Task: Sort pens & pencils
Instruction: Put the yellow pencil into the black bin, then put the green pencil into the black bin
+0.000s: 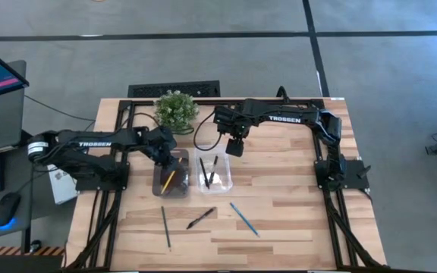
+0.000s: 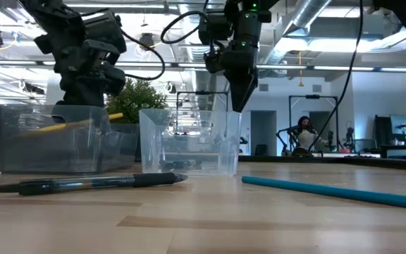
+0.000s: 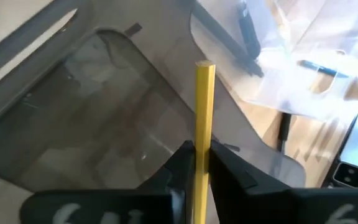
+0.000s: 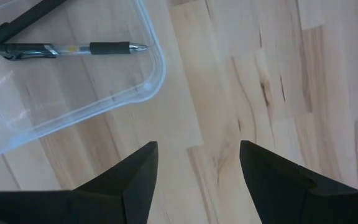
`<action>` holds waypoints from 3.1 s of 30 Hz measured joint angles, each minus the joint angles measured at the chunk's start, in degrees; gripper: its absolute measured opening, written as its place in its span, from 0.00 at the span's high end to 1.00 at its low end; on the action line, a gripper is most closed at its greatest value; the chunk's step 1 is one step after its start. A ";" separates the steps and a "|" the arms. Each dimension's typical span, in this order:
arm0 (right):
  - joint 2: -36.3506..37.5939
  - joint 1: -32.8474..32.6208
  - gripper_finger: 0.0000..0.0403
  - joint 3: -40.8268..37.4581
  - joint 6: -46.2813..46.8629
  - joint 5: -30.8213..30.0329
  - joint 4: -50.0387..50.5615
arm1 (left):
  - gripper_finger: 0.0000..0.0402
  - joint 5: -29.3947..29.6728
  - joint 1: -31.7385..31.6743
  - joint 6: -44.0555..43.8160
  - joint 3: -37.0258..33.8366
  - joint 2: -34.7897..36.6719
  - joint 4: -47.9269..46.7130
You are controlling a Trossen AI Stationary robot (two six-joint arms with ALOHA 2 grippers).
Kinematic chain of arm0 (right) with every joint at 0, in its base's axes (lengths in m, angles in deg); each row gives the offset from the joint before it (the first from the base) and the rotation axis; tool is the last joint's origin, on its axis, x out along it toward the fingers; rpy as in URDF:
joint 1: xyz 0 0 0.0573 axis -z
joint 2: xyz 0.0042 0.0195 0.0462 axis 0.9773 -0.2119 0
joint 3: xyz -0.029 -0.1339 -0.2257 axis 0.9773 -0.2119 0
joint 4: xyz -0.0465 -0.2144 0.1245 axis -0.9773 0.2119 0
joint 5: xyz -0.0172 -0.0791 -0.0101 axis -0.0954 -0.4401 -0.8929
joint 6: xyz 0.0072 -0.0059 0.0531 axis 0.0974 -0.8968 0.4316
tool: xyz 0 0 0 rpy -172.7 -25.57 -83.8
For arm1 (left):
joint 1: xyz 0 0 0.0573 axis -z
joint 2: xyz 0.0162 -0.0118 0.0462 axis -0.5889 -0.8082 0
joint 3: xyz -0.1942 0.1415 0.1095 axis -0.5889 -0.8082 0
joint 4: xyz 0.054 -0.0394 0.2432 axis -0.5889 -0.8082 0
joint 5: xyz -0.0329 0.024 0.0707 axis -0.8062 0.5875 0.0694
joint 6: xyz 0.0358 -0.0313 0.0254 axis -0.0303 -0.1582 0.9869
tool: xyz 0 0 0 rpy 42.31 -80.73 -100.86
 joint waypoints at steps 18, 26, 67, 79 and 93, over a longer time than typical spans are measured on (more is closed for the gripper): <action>0.00 -0.02 0.38 0.00 0.00 0.00 0.09 | 0.90 0.19 -0.01 3.48 0.85 0.05 0.76; 0.00 -0.01 0.38 0.00 0.01 0.00 0.21 | 0.90 -0.03 -0.07 5.07 1.11 4.82 2.03; 0.42 -19.02 0.38 14.60 -3.63 -0.08 -5.39 | 0.90 20.64 7.45 32.95 -17.57 64.90 20.17; 13.60 -26.03 0.38 -1.13 -1.42 -10.90 -18.08 | 0.90 15.16 7.45 32.83 -17.47 66.68 20.71; 39.56 -26.99 0.38 -46.14 3.55 -10.51 -57.78 | 0.90 14.71 7.45 34.21 -17.47 66.68 20.99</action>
